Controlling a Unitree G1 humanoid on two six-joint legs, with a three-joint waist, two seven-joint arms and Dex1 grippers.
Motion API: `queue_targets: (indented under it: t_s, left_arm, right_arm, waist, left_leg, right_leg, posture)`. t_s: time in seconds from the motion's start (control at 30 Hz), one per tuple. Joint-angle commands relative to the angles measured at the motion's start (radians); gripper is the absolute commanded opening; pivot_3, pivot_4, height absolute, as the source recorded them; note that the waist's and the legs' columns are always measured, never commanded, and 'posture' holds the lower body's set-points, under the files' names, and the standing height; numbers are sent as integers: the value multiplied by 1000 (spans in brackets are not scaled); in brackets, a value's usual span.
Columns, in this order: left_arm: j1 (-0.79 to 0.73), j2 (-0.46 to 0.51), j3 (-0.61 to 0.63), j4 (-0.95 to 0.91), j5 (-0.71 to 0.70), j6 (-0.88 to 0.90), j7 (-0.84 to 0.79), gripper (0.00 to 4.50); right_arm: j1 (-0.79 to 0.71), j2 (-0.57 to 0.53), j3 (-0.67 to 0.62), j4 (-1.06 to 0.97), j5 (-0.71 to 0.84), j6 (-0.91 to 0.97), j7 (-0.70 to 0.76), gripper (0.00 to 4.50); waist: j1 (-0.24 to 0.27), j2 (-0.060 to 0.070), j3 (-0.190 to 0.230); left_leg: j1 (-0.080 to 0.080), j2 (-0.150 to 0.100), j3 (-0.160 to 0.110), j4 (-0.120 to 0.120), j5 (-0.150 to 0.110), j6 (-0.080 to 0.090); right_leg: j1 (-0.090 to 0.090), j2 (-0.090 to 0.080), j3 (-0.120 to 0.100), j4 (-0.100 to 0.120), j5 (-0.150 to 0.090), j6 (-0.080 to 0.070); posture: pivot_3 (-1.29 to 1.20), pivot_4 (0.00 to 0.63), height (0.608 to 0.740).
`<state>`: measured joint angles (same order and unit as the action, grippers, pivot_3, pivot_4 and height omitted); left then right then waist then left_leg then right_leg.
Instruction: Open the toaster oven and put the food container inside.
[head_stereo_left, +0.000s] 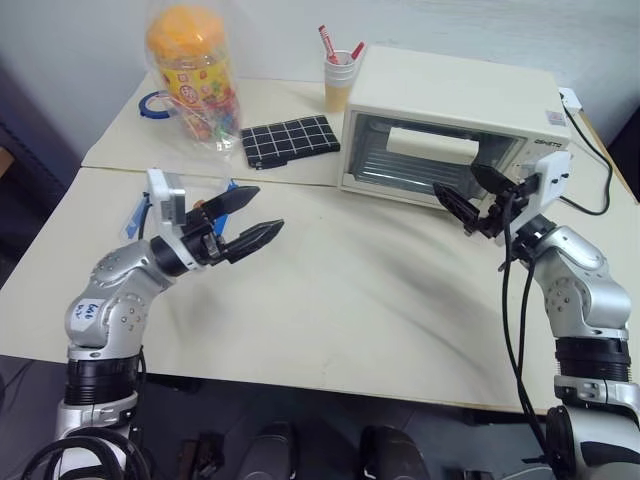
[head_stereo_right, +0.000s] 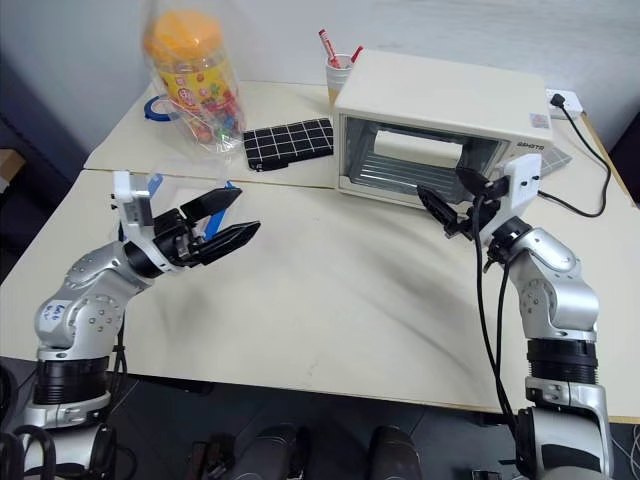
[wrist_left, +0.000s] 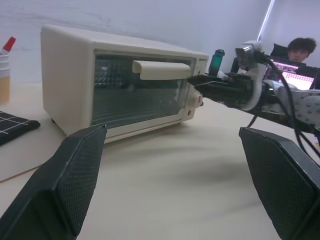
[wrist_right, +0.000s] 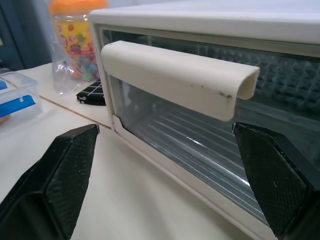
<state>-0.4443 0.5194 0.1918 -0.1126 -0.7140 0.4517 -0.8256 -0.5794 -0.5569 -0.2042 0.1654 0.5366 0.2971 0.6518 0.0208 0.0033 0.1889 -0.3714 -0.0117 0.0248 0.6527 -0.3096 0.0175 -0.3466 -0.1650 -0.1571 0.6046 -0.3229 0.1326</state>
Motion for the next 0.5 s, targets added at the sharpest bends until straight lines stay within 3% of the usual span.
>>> queue_targets:
  t_s: [0.03, 0.27, 0.5]
  left_arm:
    - [7, -3, 20, -46, 4, -22, 16, 4500]
    - [19, -15, 16, -39, 16, -40, 22, 4500]
    - [-25, -20, -15, 29, 59, -66, -6, 4500]
  right_arm:
    - [-30, 12, -9, -10, -15, -41, 18, 4458]
    - [-45, 26, -19, -9, -37, -93, 44, 4458]
    - [142, -52, 47, -134, -88, -195, 261, 4458]
  waist:
    - [0, 0, 0]
    - [0, 0, 0]
    - [0, 0, 0]
  left_leg:
    - [0, 0, 0, 0, 0, 0]
    - [0, 0, 0, 0, 0, 0]
    - [0, 0, 3, -2, 0, 0]
  right_leg:
    - [0, 0, 0, 0, 0, 0]
    - [0, 0, 1, 0, 0, 0]
    - [-1, 0, 1, -1, 0, 0]
  posture:
    - [0, 150, 740]
    - [0, 150, 740]
    - [0, 150, 740]
